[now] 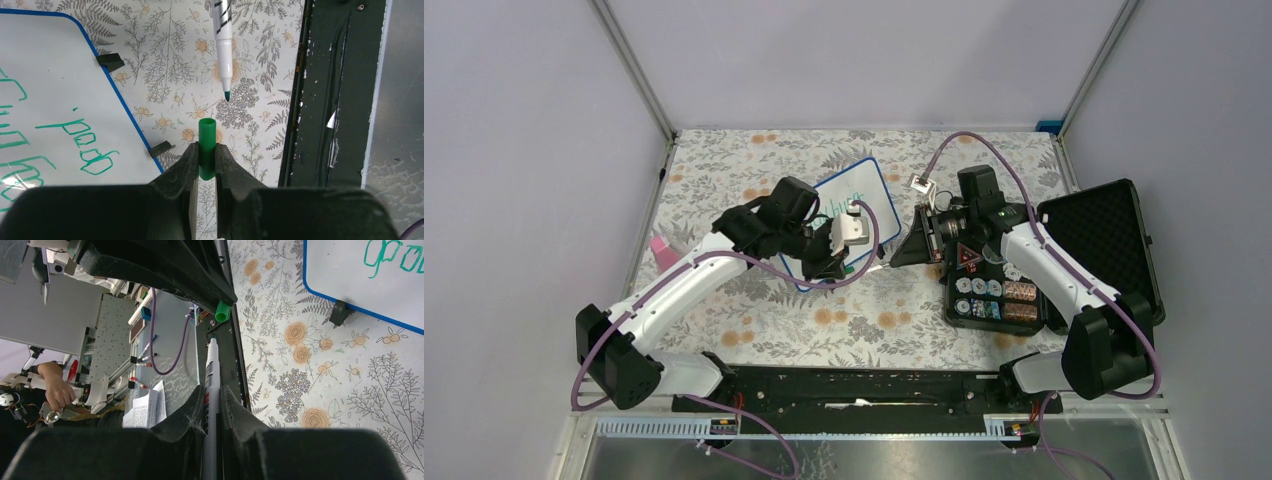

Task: Write a sentence on the whiteboard
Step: Insert the whiteboard marker without the cap into the pen cap.

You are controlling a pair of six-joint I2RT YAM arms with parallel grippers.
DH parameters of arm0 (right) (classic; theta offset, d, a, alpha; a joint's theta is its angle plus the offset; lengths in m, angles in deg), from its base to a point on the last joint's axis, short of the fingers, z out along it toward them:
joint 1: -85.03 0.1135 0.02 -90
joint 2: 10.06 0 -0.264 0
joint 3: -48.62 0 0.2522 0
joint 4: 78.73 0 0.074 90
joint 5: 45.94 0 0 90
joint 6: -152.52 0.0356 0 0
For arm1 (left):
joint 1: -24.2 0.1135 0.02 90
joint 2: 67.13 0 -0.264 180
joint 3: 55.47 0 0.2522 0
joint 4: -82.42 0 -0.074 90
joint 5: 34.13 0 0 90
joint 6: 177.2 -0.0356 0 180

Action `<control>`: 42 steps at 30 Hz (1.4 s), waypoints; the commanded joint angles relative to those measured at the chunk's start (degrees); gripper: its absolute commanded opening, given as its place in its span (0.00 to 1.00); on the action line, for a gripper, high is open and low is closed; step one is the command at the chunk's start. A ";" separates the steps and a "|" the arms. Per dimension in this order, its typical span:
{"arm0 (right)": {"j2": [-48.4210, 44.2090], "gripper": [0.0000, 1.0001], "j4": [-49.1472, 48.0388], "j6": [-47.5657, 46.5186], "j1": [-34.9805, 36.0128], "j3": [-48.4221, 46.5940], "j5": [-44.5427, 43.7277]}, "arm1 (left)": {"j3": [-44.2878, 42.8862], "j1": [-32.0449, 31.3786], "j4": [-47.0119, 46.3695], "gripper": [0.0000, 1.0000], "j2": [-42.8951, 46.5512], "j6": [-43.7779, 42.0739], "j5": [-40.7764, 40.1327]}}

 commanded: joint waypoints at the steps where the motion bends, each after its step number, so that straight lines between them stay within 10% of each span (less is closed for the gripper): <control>1: -1.40 0.00 -1.23 0.74 0.75 -0.32 -0.21 | -0.60 0.20 -0.33 0.00 -0.01 -0.36 3.61; 42: -1.02 0.00 -2.52 1.02 2.35 0.29 -2.98 | -3.00 -1.29 0.61 0.00 -1.56 0.30 4.68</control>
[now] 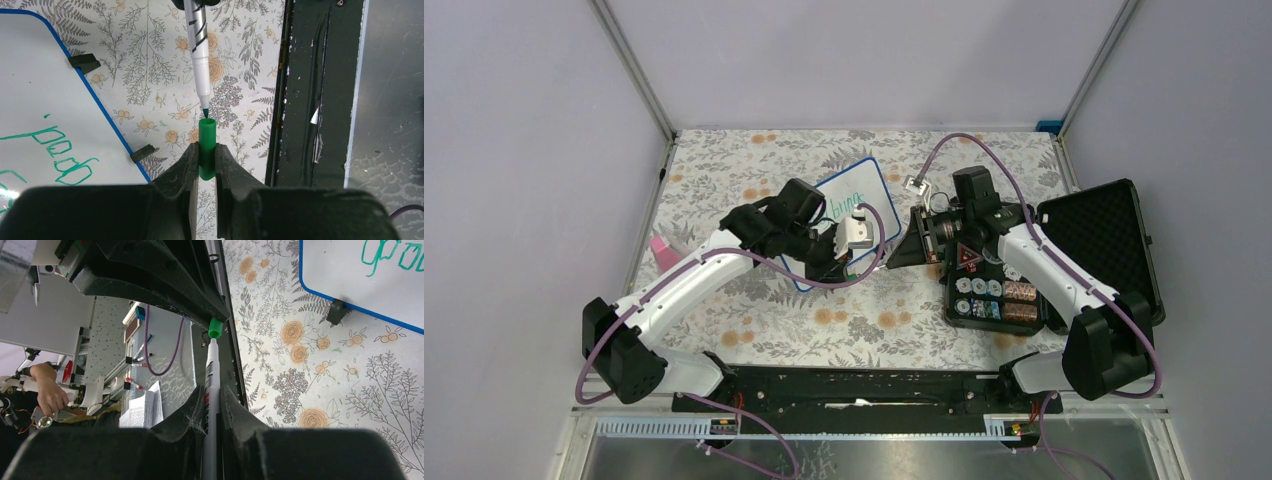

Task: Write a sentence on the whiteboard
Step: Insert the whiteboard marker without the cap into the pen cap.

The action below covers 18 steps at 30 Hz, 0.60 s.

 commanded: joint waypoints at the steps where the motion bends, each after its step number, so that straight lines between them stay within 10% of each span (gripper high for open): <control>1: -1.03 0.00 -1.18 -0.42 0.61 -0.04 -0.63 | -2.39 -0.16 -1.28 0.00 0.44 -0.01 2.21; 18: -1.15 0.00 -1.24 -0.61 1.82 -0.44 -1.78 | -4.03 -0.16 -1.28 0.00 -0.87 1.24 3.58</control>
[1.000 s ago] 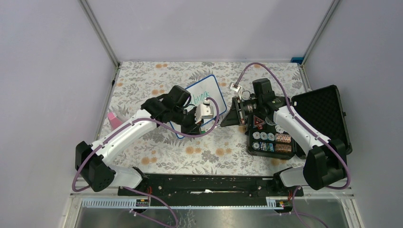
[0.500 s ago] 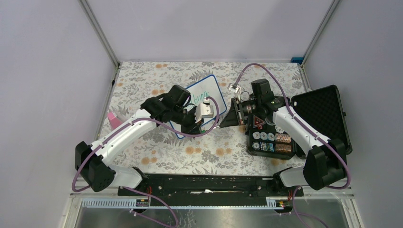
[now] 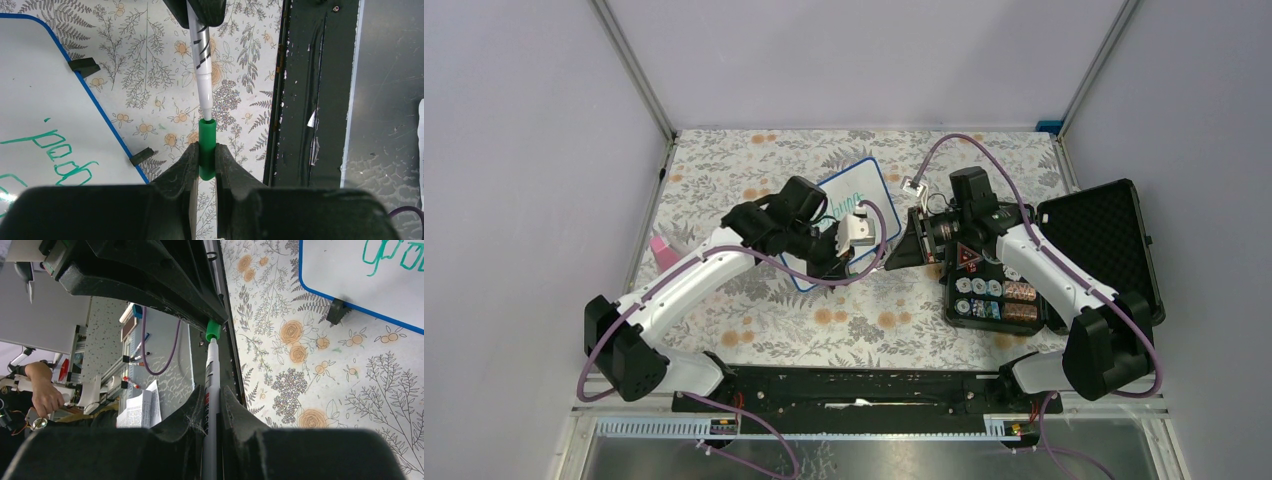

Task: Write a sentence on the whiteboard
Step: Insert the whiteboard marker without the cap into the pen cap.

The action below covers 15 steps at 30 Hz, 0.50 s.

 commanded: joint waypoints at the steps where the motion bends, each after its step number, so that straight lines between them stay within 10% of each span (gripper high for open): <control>1: -1.14 0.00 -0.99 -0.55 0.81 -0.43 -0.75 | -2.94 -0.20 -1.55 0.00 -0.36 0.68 2.98; 15: -0.01 0.00 -5.24 2.58 3.96 0.33 -7.26 | -4.96 -0.64 -3.86 0.00 -3.24 6.62 4.19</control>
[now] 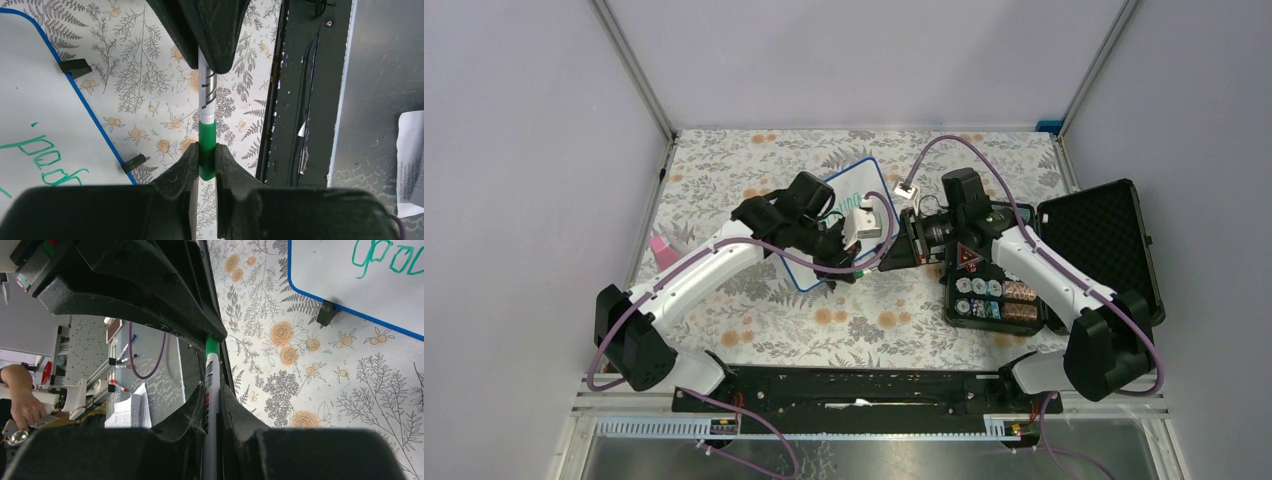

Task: Write a sentence on the whiteboard
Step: Insert the whiteboard marker without the cap into the pen cap.

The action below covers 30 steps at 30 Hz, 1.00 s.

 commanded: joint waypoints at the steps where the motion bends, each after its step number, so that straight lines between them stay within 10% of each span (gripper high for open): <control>1: 0.10 0.00 -4.16 2.10 1.67 0.60 -2.77 | -2.63 -0.38 -4.28 0.00 0.39 3.92 3.18; 17: 4.87 0.00 -7.69 6.31 6.89 0.39 -2.10 | -7.78 -0.78 -7.37 0.00 -1.96 8.82 1.51; 30: 3.76 0.00 -21.04 21.84 -4.18 -6.45 4.26 | -9.51 16.09 -4.01 0.54 7.51 9.23 15.92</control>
